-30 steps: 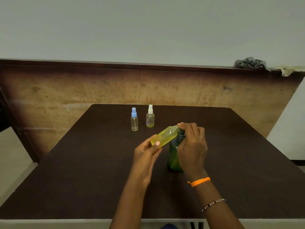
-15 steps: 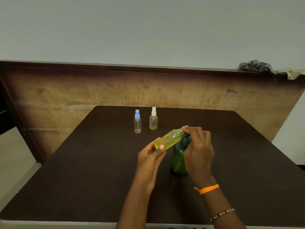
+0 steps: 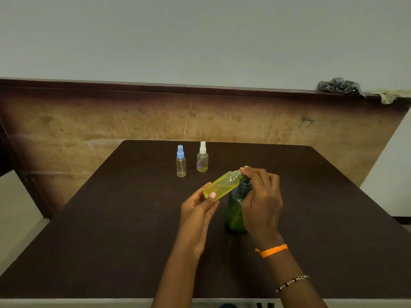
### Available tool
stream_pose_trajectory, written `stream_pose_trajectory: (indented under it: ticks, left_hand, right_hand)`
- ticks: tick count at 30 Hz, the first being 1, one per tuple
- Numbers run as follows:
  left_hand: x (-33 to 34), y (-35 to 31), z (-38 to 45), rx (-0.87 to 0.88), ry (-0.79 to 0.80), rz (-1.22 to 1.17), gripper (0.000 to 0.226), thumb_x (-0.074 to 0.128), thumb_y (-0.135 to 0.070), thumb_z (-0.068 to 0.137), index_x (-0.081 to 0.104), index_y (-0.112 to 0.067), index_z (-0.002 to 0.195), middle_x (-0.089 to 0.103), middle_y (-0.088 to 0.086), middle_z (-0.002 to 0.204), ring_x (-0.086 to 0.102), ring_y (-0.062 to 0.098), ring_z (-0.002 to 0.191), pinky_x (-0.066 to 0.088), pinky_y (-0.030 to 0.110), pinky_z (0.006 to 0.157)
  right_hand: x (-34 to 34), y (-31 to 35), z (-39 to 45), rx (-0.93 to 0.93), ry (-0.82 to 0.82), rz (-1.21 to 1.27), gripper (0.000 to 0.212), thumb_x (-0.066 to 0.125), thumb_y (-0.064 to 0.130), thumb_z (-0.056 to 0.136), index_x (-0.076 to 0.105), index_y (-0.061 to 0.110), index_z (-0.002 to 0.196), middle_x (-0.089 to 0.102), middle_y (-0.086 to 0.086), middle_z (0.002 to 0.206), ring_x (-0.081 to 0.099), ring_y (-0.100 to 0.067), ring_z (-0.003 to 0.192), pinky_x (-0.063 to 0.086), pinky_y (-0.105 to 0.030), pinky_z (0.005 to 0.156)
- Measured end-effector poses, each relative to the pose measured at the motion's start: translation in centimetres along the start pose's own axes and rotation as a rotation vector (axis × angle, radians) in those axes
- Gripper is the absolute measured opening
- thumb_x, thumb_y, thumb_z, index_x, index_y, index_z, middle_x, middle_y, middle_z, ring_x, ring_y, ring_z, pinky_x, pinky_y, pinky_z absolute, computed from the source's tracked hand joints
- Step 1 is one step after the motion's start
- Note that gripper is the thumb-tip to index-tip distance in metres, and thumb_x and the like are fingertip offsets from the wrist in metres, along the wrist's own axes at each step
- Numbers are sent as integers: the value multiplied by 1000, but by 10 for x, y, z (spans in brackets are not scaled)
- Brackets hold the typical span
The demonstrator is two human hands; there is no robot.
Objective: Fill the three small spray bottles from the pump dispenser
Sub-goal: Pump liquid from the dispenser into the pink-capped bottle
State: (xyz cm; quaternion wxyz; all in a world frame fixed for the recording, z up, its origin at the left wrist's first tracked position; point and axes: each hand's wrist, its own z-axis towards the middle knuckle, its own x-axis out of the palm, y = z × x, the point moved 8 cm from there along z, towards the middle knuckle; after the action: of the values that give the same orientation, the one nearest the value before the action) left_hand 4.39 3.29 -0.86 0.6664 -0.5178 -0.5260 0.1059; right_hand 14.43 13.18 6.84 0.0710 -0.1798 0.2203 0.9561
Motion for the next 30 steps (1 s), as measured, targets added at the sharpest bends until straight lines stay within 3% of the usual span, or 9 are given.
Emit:
stream_pose_trajectory:
  ticks: [8,13,16,24,30]
  left_hand:
    - [3,-6,1,15,10,26,30,53,1,89,58,-7,118,66,8,112,63,13,104,52,22,86]
    - [0,1,0,-13,3,14,26,53,0,89,60,-11,112,64,8,114,61,15,106,50,26,90]
    - [-1,3,-1,-27,-2,-6,27,53,1,89,60,-9,113,64,10,115,61,16,107,49,28,92]
    - [4,-7,-1,-8,9,25,33,53,1,90,55,-3,122,63,11,118,61,15,106,51,24,87]
    - [1,0,-1,-31,-8,6,32,53,0,90,55,-3,122,62,12,118,60,17,108,49,27,89]
  right_hand:
    - [-7,6,21,-4,39,-27,41,31,10,78,70,10,92,64,2,87,41,-15,88,49,-35,61]
    - [-1,2,-4,-17,-7,-16,46,33,4,78,67,11,110,66,1,108,46,-17,91,47,-28,66]
    - [0,1,-9,-26,-10,-23,45,35,4,79,66,10,112,66,0,110,46,-17,91,49,-31,67]
    - [-9,11,20,-39,33,-76,41,33,9,77,71,9,93,66,0,85,43,-20,88,50,-38,60]
    - [-2,6,1,-20,21,-83,45,31,10,79,69,12,105,66,2,102,49,-18,81,44,-27,53]
